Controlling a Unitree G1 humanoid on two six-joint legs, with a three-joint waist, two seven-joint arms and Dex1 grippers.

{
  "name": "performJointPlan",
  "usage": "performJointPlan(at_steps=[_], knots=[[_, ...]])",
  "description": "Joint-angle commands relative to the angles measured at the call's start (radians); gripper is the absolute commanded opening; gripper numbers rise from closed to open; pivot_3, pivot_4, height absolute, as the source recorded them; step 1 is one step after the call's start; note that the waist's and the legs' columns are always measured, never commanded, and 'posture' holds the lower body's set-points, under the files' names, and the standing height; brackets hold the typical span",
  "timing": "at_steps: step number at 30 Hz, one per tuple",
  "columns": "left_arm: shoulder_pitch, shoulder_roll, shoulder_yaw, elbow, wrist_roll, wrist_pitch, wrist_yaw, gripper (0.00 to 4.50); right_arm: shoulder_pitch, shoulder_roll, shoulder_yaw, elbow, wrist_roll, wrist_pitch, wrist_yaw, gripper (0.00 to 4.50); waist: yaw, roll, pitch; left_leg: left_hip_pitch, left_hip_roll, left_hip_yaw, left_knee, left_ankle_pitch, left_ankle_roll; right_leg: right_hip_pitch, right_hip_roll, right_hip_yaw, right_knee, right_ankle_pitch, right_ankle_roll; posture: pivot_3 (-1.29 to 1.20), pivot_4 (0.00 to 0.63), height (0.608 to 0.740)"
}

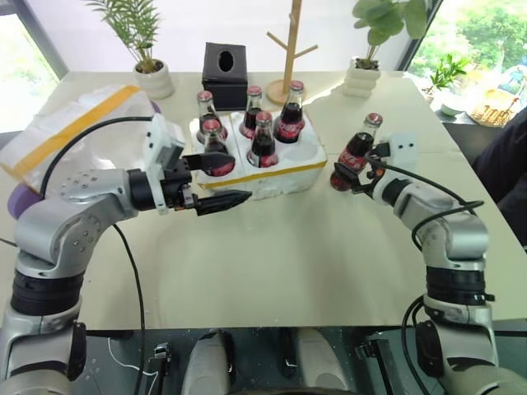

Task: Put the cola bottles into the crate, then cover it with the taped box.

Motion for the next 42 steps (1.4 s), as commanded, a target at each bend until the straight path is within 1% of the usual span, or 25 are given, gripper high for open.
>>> performJointPlan(at_steps=[1, 2, 4, 5, 7, 11, 15, 19, 26, 32, 34, 39, 41, 42], knots=[[-0.003, 0.007, 0.027, -0.022, -0.001, -0.018, 0.005, 4.50, -0.056, -0.001, 0.009, 0.082, -0.031, -0.100, 0.011, 4.43, 0.000, 0.000, 0.000, 0.000, 0.000, 0.000, 0.000, 0.000, 0.000, 0.000, 0.000, 0.000, 0.000, 0.000, 0.000, 0.00, 0.150, 0.740], [-0.003, 0.006, 0.027, -0.022, -0.001, -0.018, 0.005, 4.50, -0.064, -0.001, 0.013, 0.105, -0.038, -0.120, 0.012, 4.43, 0.000, 0.000, 0.000, 0.000, 0.000, 0.000, 0.000, 0.000, 0.000, 0.000, 0.000, 0.000, 0.000, 0.000, 0.000, 0.00, 0.150, 0.740], [0.003, 0.002, 0.025, -0.026, 0.001, -0.020, 0.010, 4.50, -0.085, -0.006, 0.010, 0.125, -0.033, -0.143, 0.028, 3.93, 0.001, 0.000, 0.000, 0.000, 0.000, 0.000, 0.000, 0.000, 0.000, 0.000, 0.000, 0.000, 0.000, 0.000, 0.000, 0.00, 0.150, 0.740], [0.005, 0.001, 0.025, -0.028, 0.002, -0.021, 0.012, 4.50, -0.091, -0.009, 0.008, 0.125, -0.028, -0.146, 0.037, 3.63, 0.001, 0.000, 0.000, 0.000, 0.000, 0.000, 0.000, 0.000, 0.000, 0.000, 0.000, 0.000, 0.000, 0.000, 0.000, 0.00, 0.150, 0.740], [0.010, 0.000, 0.027, -0.028, 0.001, -0.024, 0.016, 4.50, -0.107, -0.024, 0.001, 0.107, -0.018, -0.141, 0.053, 2.73, 0.001, 0.000, 0.000, 0.000, 0.000, 0.000, 0.000, 0.000, 0.000, 0.000, 0.000, 0.000, 0.000, 0.000, 0.000, 0.00, 0.150, 0.740], [0.022, -0.001, 0.034, -0.036, -0.002, -0.026, 0.025, 4.50, -0.166, -0.064, -0.019, 0.059, 0.002, -0.148, 0.099, 2.76, 0.001, 0.002, 0.002, -0.001, 0.000, 0.000, 0.000, 0.000, 0.000, -0.001, 0.000, 0.000, 0.000, 0.000, 0.000, 0.00, 0.150, 0.740], [0.035, 0.000, 0.041, -0.041, -0.006, -0.027, 0.027, 4.50, -0.285, -0.092, -0.037, 0.025, 0.067, -0.149, 0.175, 2.76, -0.004, 0.004, 0.002, -0.002, 0.000, 0.002, 0.000, 0.000, 0.000, -0.004, 0.000, 0.002, 0.000, 0.000, 0.000, 0.00, 0.150, 0.740], [0.045, 0.001, 0.042, -0.045, -0.006, -0.031, 0.028, 4.50, -0.357, -0.082, -0.026, 0.008, 0.132, -0.090, 0.218, 2.76, -0.004, 0.004, 0.003, -0.001, 0.002, 0.001, -0.002, 0.000, 0.000, -0.004, 0.002, 0.002, 0.001, 0.000, 0.000, 0.00, 0.150, 0.740], [0.045, 0.001, 0.040, -0.047, -0.003, -0.039, 0.038, 4.50, -0.340, -0.056, 0.068, 0.043, 0.091, -0.098, 0.233, 2.76, 0.006, 0.003, 0.002, -0.002, 0.000, 0.002, 0.000, 0.000, 0.000, -0.002, -0.001, 0.001, 0.000, 0.000, 0.000, 0.00, 0.150, 0.740], [0.057, 0.010, 0.054, -0.055, -0.006, -0.036, 0.045, 4.50, -0.285, -0.022, 0.135, 0.058, 0.084, -0.098, 0.269, 2.76, 0.004, 0.003, 0.002, -0.002, 0.000, 0.002, 0.000, 0.000, 0.000, -0.003, 0.000, 0.001, 0.000, 0.000, 0.000, 0.00, 0.150, 0.740], [0.061, 0.010, 0.056, -0.056, -0.006, -0.035, 0.047, 4.50, -0.279, -0.008, 0.182, 0.109, 0.043, -0.134, 0.281, 2.76, 0.001, 0.003, 0.002, -0.002, 0.000, 0.002, 0.000, 0.000, 0.000, -0.003, 0.000, 0.001, 0.000, 0.000, 0.000, 0.00, 0.150, 0.740], [0.063, 0.014, 0.059, -0.057, -0.007, -0.032, 0.049, 4.50, -0.341, 0.040, 0.225, 0.374, -0.063, -0.224, 0.246, 2.76, 0.000, 0.003, 0.002, -0.001, 0.000, 0.002, 0.000, 0.000, 0.000, -0.003, 0.000, 0.001, 0.000, 0.000, 0.000, 0.00, 0.150, 0.740], [0.067, 0.021, 0.065, -0.060, -0.009, -0.028, 0.048, 4.50, -0.364, 0.048, 0.225, 0.442, -0.085, -0.253, 0.246, 3.80, -0.003, 0.002, 0.001, -0.001, 0.000, 0.002, 0.000, 0.000, 0.000, -0.002, 0.000, 0.001, 0.001, 0.000, 0.000, 0.00, 0.150, 0.740], [0.069, 0.025, 0.068, -0.061, -0.010, -0.026, 0.047, 4.50, -0.373, 0.050, 0.224, 0.463, -0.091, -0.261, 0.246, 4.13, -0.002, 0.002, 0.001, 0.000, 0.001, 0.002, 0.000, 0.000, 0.000, -0.001, 0.000, 0.001, 0.000, 0.000, 0.000, 0.00, 0.150, 0.740]])
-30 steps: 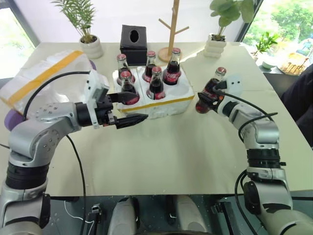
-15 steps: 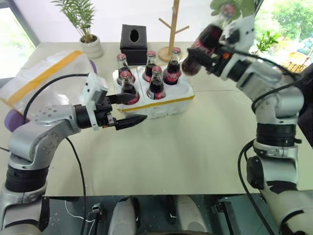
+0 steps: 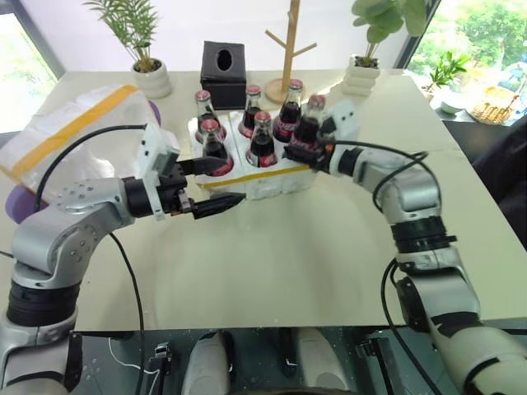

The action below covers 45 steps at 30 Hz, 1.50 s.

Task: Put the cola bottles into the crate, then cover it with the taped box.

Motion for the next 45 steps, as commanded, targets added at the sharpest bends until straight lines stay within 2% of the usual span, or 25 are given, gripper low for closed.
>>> performJointPlan(at_steps=[1, 5, 10, 13, 15, 18, 23, 27, 29, 31, 34, 36, 41, 45], knots=[[0.001, 0.023, 0.040, -0.034, -0.012, -0.008, -0.003, 4.50, -0.040, 0.003, -0.013, 0.074, -0.038, -0.048, -0.007, 4.48, 0.001, 0.000, 0.000, 0.000, 0.000, 0.000, 0.000, 0.000, 0.000, 0.000, 0.000, 0.000, 0.000, 0.000, 0.000, 0.00, 0.150, 0.740], [0.032, 0.074, 0.100, -0.053, -0.034, 0.013, -0.006, 4.50, -0.032, -0.064, -0.031, -0.055, -0.008, 0.001, 0.066, 4.48, 0.005, 0.000, 0.000, 0.001, 0.000, 0.000, 0.000, 0.000, 0.000, 0.001, 0.000, 0.000, 0.000, 0.000, 0.000, 0.00, 0.150, 0.740], [0.108, 0.198, 0.270, -0.053, -0.086, 0.058, -0.038, 4.50, 0.002, -0.243, -0.106, -0.325, 0.157, 0.196, 0.254, 4.48, 0.007, 0.000, 0.000, -0.002, 0.000, 0.000, -0.001, 0.000, 0.000, -0.002, -0.001, 0.000, 0.000, 0.000, 0.000, 0.00, 0.150, 0.740], [0.188, 0.309, 0.445, -0.005, -0.091, 0.096, -0.102, 4.50, 0.004, -0.384, -0.186, -0.447, 0.292, 0.322, 0.374, 4.48, 0.002, 0.000, 0.001, -0.001, 0.001, 0.000, -0.001, 0.000, 0.000, -0.002, 0.000, -0.001, -0.001, 0.000, 0.000, 0.00, 0.150, 0.740], [0.259, 0.373, 0.540, 0.031, -0.061, 0.103, -0.163, 4.50, -0.001, -0.440, -0.223, -0.478, 0.350, 0.370, 0.412, 4.48, 0.000, 0.000, 0.001, 0.000, 0.001, 0.001, -0.002, 0.000, 0.000, -0.002, 0.000, -0.001, -0.001, -0.001, -0.001, 0.00, 0.150, 0.740], [0.434, 0.463, 0.688, 0.088, 0.060, 0.076, -0.297, 4.50, -0.008, -0.500, -0.251, -0.511, 0.410, 0.398, 0.464, 4.48, -0.003, 0.001, 0.000, 0.002, 0.002, 0.001, -0.002, 0.000, 0.000, -0.002, 0.000, -0.001, -0.001, -0.004, -0.006, 0.00, 0.150, 0.740], [0.652, 0.523, 0.868, 0.173, 0.245, 0.009, -0.467, 4.50, 0.001, -0.531, -0.257, -0.543, 0.437, 0.380, 0.487, 4.48, 0.001, 0.001, 0.001, 0.001, 0.003, 0.003, -0.003, -0.001, 0.000, -0.004, -0.001, -0.002, -0.001, -0.006, -0.010, 0.00, 0.150, 0.740], [0.859, 0.584, 0.940, 0.407, 0.479, -0.183, -0.645, 4.50, 0.013, -0.537, -0.253, -0.560, 0.471, 0.359, 0.538, 4.48, 0.001, 0.001, 0.001, 0.000, 0.003, 0.004, -0.004, -0.001, 0.000, -0.006, -0.003, -0.002, -0.002, -0.006, -0.011, 0.00, 0.150, 0.740], [0.869, 0.614, 0.922, 0.495, 0.521, -0.253, -0.674, 4.50, 0.009, -0.535, -0.240, -0.553, 0.466, 0.347, 0.543, 4.48, 0.001, 0.001, 0.001, 0.000, 0.003, 0.005, -0.005, -0.001, 0.000, -0.007, -0.002, -0.002, -0.002, -0.007, -0.012, 0.00, 0.150, 0.740], [0.810, 0.682, 0.842, 0.667, 0.539, -0.339, -0.681, 4.50, -0.014, -0.526, -0.222, -0.528, 0.453, 0.338, 0.539, 4.48, 0.006, 0.001, 0.000, 0.000, 0.004, 0.004, -0.005, -0.001, -0.001, -0.008, -0.003, -0.002, -0.002, -0.007, -0.012, 0.00, 0.150, 0.740], [0.646, 0.759, 0.643, 0.901, 0.551, -0.461, -0.631, 4.50, -0.036, -0.522, -0.205, -0.510, 0.448, 0.326, 0.541, 4.48, 0.008, 0.001, 0.001, 0.000, 0.006, 0.003, -0.005, -0.001, -0.002, -0.011, -0.008, -0.004, -0.002, -0.007, -0.013, 0.00, 0.150, 0.740], [0.527, 0.776, 0.519, 0.980, 0.541, -0.495, -0.638, 4.50, -0.045, -0.525, -0.198, -0.506, 0.448, 0.322, 0.543, 4.48, 0.007, 0.001, 0.000, 0.000, 0.005, 0.006, -0.006, -0.002, -0.003, -0.012, -0.011, -0.005, -0.002, -0.007, -0.013, 0.00, 0.150, 0.740], [0.145, 0.737, 0.209, 1.131, 0.589, -0.507, -0.674, 4.50, -0.053, -0.535, -0.199, -0.520, 0.464, 0.327, 0.556, 4.48, 0.006, 0.001, 0.000, -0.016, 0.002, 0.012, -0.002, -0.001, 0.000, -0.021, -0.008, -0.006, 0.001, -0.005, -0.010, 0.00, 0.150, 0.740], [-0.161, 0.665, 0.017, 1.306, 0.704, -0.520, -0.680, 4.50, -0.060, -0.551, -0.207, -0.542, 0.487, 0.333, 0.585, 4.48, 0.010, 0.000, 0.000, -0.015, 0.006, 0.011, -0.001, -0.001, 0.001, -0.020, -0.002, -0.006, 0.002, -0.003, -0.007, 0.00, 0.150, 0.740]])
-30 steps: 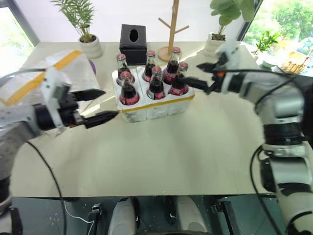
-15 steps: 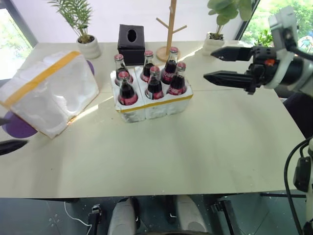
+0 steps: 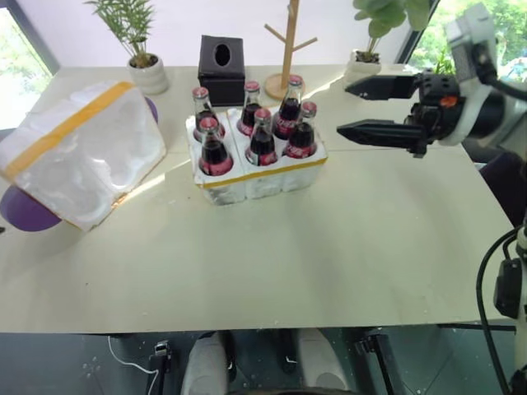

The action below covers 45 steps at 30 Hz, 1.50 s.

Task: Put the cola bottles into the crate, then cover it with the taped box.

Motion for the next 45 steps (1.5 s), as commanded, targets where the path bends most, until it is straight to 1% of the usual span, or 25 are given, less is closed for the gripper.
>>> performJointPlan(at_steps=[1, 4, 7, 12, 15, 16, 17, 18, 19, 20, 21, 22, 25, 28, 30, 32, 34, 36, 39, 41, 43, 45], knots=[[-0.199, -0.032, -0.127, 0.146, 0.107, -0.025, -0.005, 4.50, -0.036, -0.030, -0.033, -0.046, 0.042, -0.005, 0.031, 4.48, 0.000, 0.000, 0.000, 0.000, 0.001, 0.000, 0.000, 0.000, 0.000, 0.000, 0.001, 0.000, 0.001, 0.000, 0.000, 0.00, 0.150, 0.740], [-0.329, -0.073, -0.208, 0.239, 0.176, -0.047, -0.015, 4.50, -0.035, -0.036, -0.045, -0.058, 0.060, 0.009, 0.027, 4.48, -0.002, -0.001, 0.000, 0.001, 0.001, -0.001, 0.001, 0.000, 0.000, 0.000, 0.001, 0.000, 0.004, 0.000, 0.000, 0.00, 0.150, 0.740], [-0.418, -0.121, -0.259, 0.311, 0.227, -0.074, 0.012, 4.50, -0.020, -0.037, -0.048, -0.068, 0.064, 0.010, 0.006, 4.48, -0.001, -0.001, 0.000, 0.001, 0.001, -0.001, 0.002, 0.000, 0.000, 0.000, 0.001, 0.000, 0.004, 0.000, 0.000, 0.00, 0.150, 0.740], [-0.473, -0.180, -0.292, 0.395, 0.279, -0.123, 0.079, 4.50, -0.005, -0.036, -0.053, -0.093, 0.079, 0.019, -0.019, 4.48, -0.002, -0.001, 0.000, 0.001, 0.001, -0.001, 0.004, 0.000, 0.000, 0.001, 0.000, 0.000, 0.004, 0.000, 0.000, 0.00, 0.150, 0.740], [-0.478, -0.208, -0.291, 0.418, 0.284, -0.131, 0.083, 3.65, -0.003, -0.040, -0.059, -0.104, 0.089, 0.026, -0.035, 4.50, 0.000, -0.001, -0.001, 0.001, 0.001, -0.002, 0.004, 0.000, 0.000, 0.001, 0.000, 0.000, 0.005, 0.000, 0.000, 0.00, 0.150, 0.740], [-0.479, -0.212, -0.290, 0.420, 0.284, -0.133, 0.080, 3.21, -0.001, -0.043, -0.061, -0.106, 0.088, 0.025, -0.040, 4.50, 0.001, -0.001, -0.001, 0.001, 0.001, -0.002, 0.004, 0.000, 0.000, 0.001, 0.000, 0.000, 0.005, 0.000, 0.000, 0.00, 0.150, 0.740], [-0.480, -0.214, -0.288, 0.422, 0.285, -0.135, 0.084, 2.61, 0.001, -0.045, -0.062, -0.108, 0.088, 0.025, -0.044, 4.50, 0.002, -0.001, -0.001, 0.002, 0.001, -0.002, 0.004, 0.000, 0.000, 0.001, 0.000, 0.000, 0.006, 0.000, 0.000, 0.00, 0.150, 0.740], [-0.481, -0.215, -0.285, 0.424, 0.286, -0.138, 0.091, 2.16, 0.003, -0.047, -0.063, -0.109, 0.090, 0.027, -0.047, 4.50, 0.003, -0.001, -0.001, 0.002, 0.001, -0.002, 0.005, 0.000, 0.000, 0.001, 0.000, 0.000, 0.006, 0.000, 0.000, 0.00, 0.150, 0.740], [-0.483, -0.215, -0.284, 0.424, 0.288, -0.143, 0.096, 1.61, 0.008, -0.051, -0.066, -0.111, 0.093, 0.028, -0.047, 4.50, 0.003, -0.001, -0.001, 0.001, 0.001, -0.003, 0.006, 0.000, 0.000, 0.001, 0.000, 0.000, 0.007, 0.000, 0.000, 0.00, 0.150, 0.740], [-0.485, -0.213, -0.284, 0.424, 0.290, -0.150, 0.099, 1.18, 0.013, -0.056, -0.069, -0.111, 0.098, 0.034, -0.048, 4.50, 0.003, -0.001, -0.001, 0.001, 0.001, -0.003, 0.008, 0.000, 0.000, 0.002, 0.000, 0.000, 0.009, 0.000, 0.000, 0.00, 0.150, 0.740], [-0.489, -0.209, -0.284, 0.422, 0.292, -0.158, 0.104, 0.58, 0.022, -0.064, -0.073, -0.112, 0.106, 0.045, -0.046, 4.50, 0.002, -0.001, -0.001, 0.001, 0.001, -0.004, 0.010, 0.000, 0.001, 0.002, 0.000, -0.001, 0.010, 0.000, 0.000, 0.00, 0.150, 0.740], [-0.499, -0.203, -0.278, 0.417, 0.289, -0.168, 0.117, 0.39, 0.039, -0.078, -0.079, -0.111, 0.116, 0.059, -0.039, 4.50, 0.003, -0.001, -0.001, 0.000, 0.001, -0.004, 0.012, -0.001, 0.001, 0.002, 0.000, -0.001, 0.011, 0.000, 0.000, 0.00, 0.150, 0.740], [-0.537, -0.190, -0.246, 0.390, 0.265, -0.223, 0.159, 0.39, 0.093, -0.112, -0.095, -0.121, 0.106, 0.049, -0.029, 4.50, 0.002, -0.002, -0.001, -0.001, 0.001, -0.005, 0.014, -0.001, 0.002, 0.002, 0.000, -0.001, 0.011, 0.000, 0.000, 0.00, 0.150, 0.740], [-0.588, -0.194, -0.208, 0.337, 0.239, -0.308, 0.241, 0.39, 0.129, -0.126, -0.107, -0.126, 0.090, 0.037, -0.060, 4.50, 0.002, -0.004, -0.001, -0.001, 0.001, -0.005, 0.016, -0.001, 0.002, 0.002, 0.000, -0.001, 0.012, 0.000, 0.000, 0.00, 0.150, 0.740], [-0.628, -0.211, -0.182, 0.269, 0.232, -0.360, 0.335, 0.39, 0.161, -0.131, -0.130, -0.134, 0.106, 0.045, -0.072, 4.50, 0.004, -0.005, -0.001, -0.001, 0.001, -0.006, 0.016, -0.001, 0.002, 0.002, 0.000, -0.001, 0.012, 0.000, 0.000, 0.00, 0.150, 0.740], [-0.643, -0.243, -0.162, 0.143, 0.232, -0.416, 0.445, 0.39, 0.195, -0.127, -0.149, -0.149, 0.114, 0.050, -0.094, 4.50, 0.007, -0.005, -0.001, -0.001, 0.001, -0.006, 0.016, -0.001, 0.002, 0.003, -0.001, -0.001, 0.012, 0.000, 0.000, 0.00, 0.150, 0.740], [-0.606, -0.266, -0.160, -0.005, 0.243, -0.464, 0.509, 0.39, 0.217, -0.121, -0.164, -0.160, 0.125, 0.057, -0.114, 4.50, 0.007, -0.005, -0.001, -0.001, 0.001, -0.006, 0.016, -0.001, 0.002, 0.004, -0.001, -0.001, 0.012, 0.001, 0.001, 0.00, 0.150, 0.740], [-0.558, -0.284, -0.160, -0.150, 0.248, -0.459, 0.542, 0.39, 0.231, -0.118, -0.173, -0.166, 0.137, 0.061, -0.130, 4.50, 0.004, -0.005, -0.001, -0.001, 0.001, -0.006, 0.017, -0.001, 0.002, 0.004, 0.000, -0.001, 0.012, 0.001, 0.002, 0.00, 0.150, 0.740], [-0.492, -0.324, -0.174, -0.415, 0.292, -0.342, 0.616, 0.39, 0.252, -0.114, -0.176, -0.165, 0.131, 0.054, -0.155, 4.50, 0.001, -0.005, -0.001, 0.000, 0.001, -0.006, 0.017, -0.001, 0.002, 0.004, 0.001, 0.000, 0.013, 0.001, 0.002, 0.00, 0.150, 0.740], [-0.458, -0.344, -0.216, -0.582, 0.397, -0.284, 0.674, 0.39, 0.259, -0.111, -0.179, -0.157, 0.129, 0.051, -0.171, 4.50, 0.000, -0.005, -0.001, 0.000, 0.001, -0.006, 0.017, -0.001, 0.002, 0.004, 0.001, 0.000, 0.013, 0.001, 0.002, 0.00, 0.150, 0.740], [-0.440, -0.374, -0.248, -0.715, 0.470, -0.225, 0.714, 0.39, 0.259, -0.109, -0.180, -0.150, 0.130, 0.050, -0.183, 4.50, 0.000, -0.005, -0.001, 0.000, 0.001, -0.006, 0.017, -0.001, 0.002, 0.004, 0.001, 0.000, 0.013, 0.001, 0.002, 0.00, 0.150, 0.740], [-0.432, -0.401, -0.265, -0.789, 0.513, -0.182, 0.744, 0.39, 0.259, -0.111, -0.179, -0.149, 0.133, 0.050, -0.189, 4.50, 0.003, -0.005, -0.001, 0.000, 0.001, -0.006, 0.017, -0.001, 0.002, 0.004, 0.001, 0.000, 0.013, 0.001, 0.002, 0.00, 0.150, 0.740]])
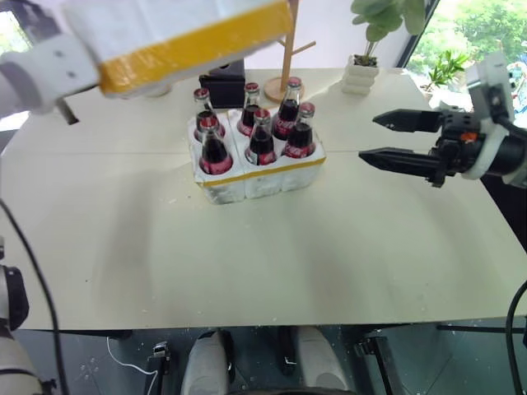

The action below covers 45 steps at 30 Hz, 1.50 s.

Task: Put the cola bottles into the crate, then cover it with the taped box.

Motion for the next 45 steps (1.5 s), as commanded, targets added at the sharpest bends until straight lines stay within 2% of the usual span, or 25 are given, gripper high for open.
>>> performJointPlan(at_steps=[1, 9, 15, 16, 17, 22, 24, 27, 31, 34, 36, 38, 40, 43, 45], knots=[[-0.006, -0.017, -0.021, -0.149, 0.117, 0.037, 0.090, 0.39, -0.009, -0.001, -0.038, -0.012, 0.014, -0.012, -0.015, 4.50, 0.001, 0.000, 0.000, 0.000, 0.000, 0.000, 0.000, 0.000, 0.000, 0.000, 0.000, 0.000, 0.000, 0.000, 0.000, 0.00, 0.150, 0.740], [0.083, -0.055, -0.124, -0.230, 0.322, -0.044, 0.200, 0.39, 0.003, 0.003, -0.051, -0.015, 0.024, -0.008, -0.048, 4.50, 0.001, 0.001, -0.001, 0.001, 0.000, 0.000, 0.000, 0.000, 0.000, 0.001, 0.000, 0.000, 0.000, 0.000, 0.000, 0.00, 0.150, 0.740], [0.127, -0.101, -0.149, -0.249, 0.385, -0.050, 0.228, 0.39, 0.019, 0.008, -0.064, -0.021, 0.037, -0.006, -0.069, 4.50, 0.002, 0.001, 0.000, 0.000, 0.000, 0.000, 0.000, 0.000, 0.000, 0.001, 0.000, 0.000, 0.000, 0.000, 0.000, 0.00, 0.150, 0.740], [0.138, -0.109, -0.147, -0.251, 0.380, -0.044, 0.218, 1.44, 0.026, 0.007, -0.063, -0.023, 0.037, -0.006, -0.072, 4.50, 0.002, 0.001, -0.001, 0.001, 0.000, -0.001, 0.000, 0.000, 0.000, 0.001, 0.000, 0.000, 0.000, 0.000, 0.000, 0.00, 0.150, 0.740], [0.150, -0.115, -0.142, -0.259, 0.372, -0.034, 0.202, 1.77, 0.035, 0.004, -0.064, -0.027, 0.037, -0.006, -0.070, 4.50, 0.002, 0.001, -0.001, 0.001, 0.000, -0.001, 0.000, 0.000, 0.000, 0.001, 0.000, 0.000, 0.000, 0.000, 0.000, 0.00, 0.150, 0.740], [0.240, -0.092, -0.105, -0.315, 0.342, -0.020, 0.139, 4.46, 0.079, -0.014, -0.078, -0.053, 0.050, -0.007, -0.058, 4.50, 0.001, 0.001, -0.001, 0.001, 0.000, -0.001, 0.000, 0.000, 0.000, 0.001, 0.000, 0.000, 0.000, 0.000, 0.000, 0.00, 0.150, 0.740], [0.295, -0.079, -0.070, -0.352, 0.307, -0.009, 0.110, 4.46, 0.092, -0.019, -0.082, -0.056, 0.045, -0.012, -0.058, 4.50, 0.000, 0.001, -0.001, 0.001, 0.000, -0.001, 0.000, 0.000, 0.000, 0.001, 0.000, 0.000, 0.000, 0.000, 0.000, 0.00, 0.150, 0.740], [0.380, -0.082, 0.001, -0.421, 0.218, 0.032, 0.067, 4.46, 0.111, -0.027, -0.087, -0.057, 0.036, -0.019, -0.057, 4.50, 0.001, 0.001, -0.001, 0.001, 0.000, -0.001, 0.000, 0.000, 0.000, 0.001, 0.000, 0.000, 0.000, 0.000, 0.000, 0.00, 0.150, 0.740], [0.530, -0.125, 0.158, -0.550, -0.060, 0.206, -0.079, 4.46, 0.139, -0.039, -0.093, -0.048, 0.018, -0.036, -0.044, 4.50, 0.000, 0.001, -0.001, 0.002, 0.000, -0.002, 0.000, 0.000, 0.000, 0.002, 0.000, 0.000, 0.000, 0.000, 0.000, 0.00, 0.150, 0.740], [0.577, -0.173, 0.355, -0.590, -0.406, 0.527, -0.219, 4.46, 0.143, -0.044, -0.092, -0.024, 0.005, -0.050, -0.033, 4.50, 0.001, 0.001, -0.001, 0.002, 0.000, -0.002, 0.001, 0.000, 0.000, 0.003, 0.000, 0.000, 0.000, 0.000, 0.000, 0.00, 0.150, 0.740], [0.533, -0.185, 0.501, -0.576, -0.669, 0.818, -0.285, 4.46, 0.140, -0.047, -0.084, -0.008, -0.004, -0.058, -0.021, 4.50, -0.001, 0.001, 0.000, 0.003, 0.000, -0.003, 0.001, 0.000, 0.000, 0.004, 0.000, -0.001, 0.000, 0.000, 0.000, 0.00, 0.150, 0.740], [0.479, -0.119, 0.607, -0.484, -0.845, 1.013, -0.361, 4.46, 0.135, -0.054, -0.066, 0.013, -0.020, -0.071, 0.005, 4.50, 0.000, 0.000, 0.000, 0.007, 0.000, -0.004, 0.001, 0.000, 0.000, 0.008, 0.000, -0.001, -0.001, 0.000, 0.001, 0.00, 0.150, 0.740], [0.467, -0.039, 0.634, -0.386, -0.885, 1.017, -0.413, 4.46, 0.127, -0.064, -0.045, 0.039, -0.036, -0.087, 0.038, 4.50, -0.003, 0.000, 0.000, 0.010, 0.000, -0.005, 0.000, 0.000, 0.000, 0.010, 0.000, -0.002, -0.001, -0.001, 0.001, 0.00, 0.150, 0.740], [0.479, 0.057, 0.599, -0.295, -0.897, 0.969, -0.473, 4.46, 0.110, -0.074, -0.017, 0.073, -0.061, -0.111, 0.079, 4.50, -0.004, 0.001, 0.000, 0.017, -0.001, -0.004, -0.002, 0.000, 0.000, 0.017, 0.000, -0.001, -0.002, -0.002, 0.001, 0.00, 0.150, 0.740], [0.513, 0.129, 0.579, -0.259, -0.921, 0.941, -0.572, 4.46, 0.085, -0.069, 0.009, 0.095, -0.076, -0.124, 0.102, 4.50, -0.005, 0.001, 0.000, 0.017, -0.001, -0.003, -0.002, 0.000, 0.000, 0.017, 0.000, -0.001, -0.002, -0.003, 0.001, 0.00, 0.150, 0.740]])
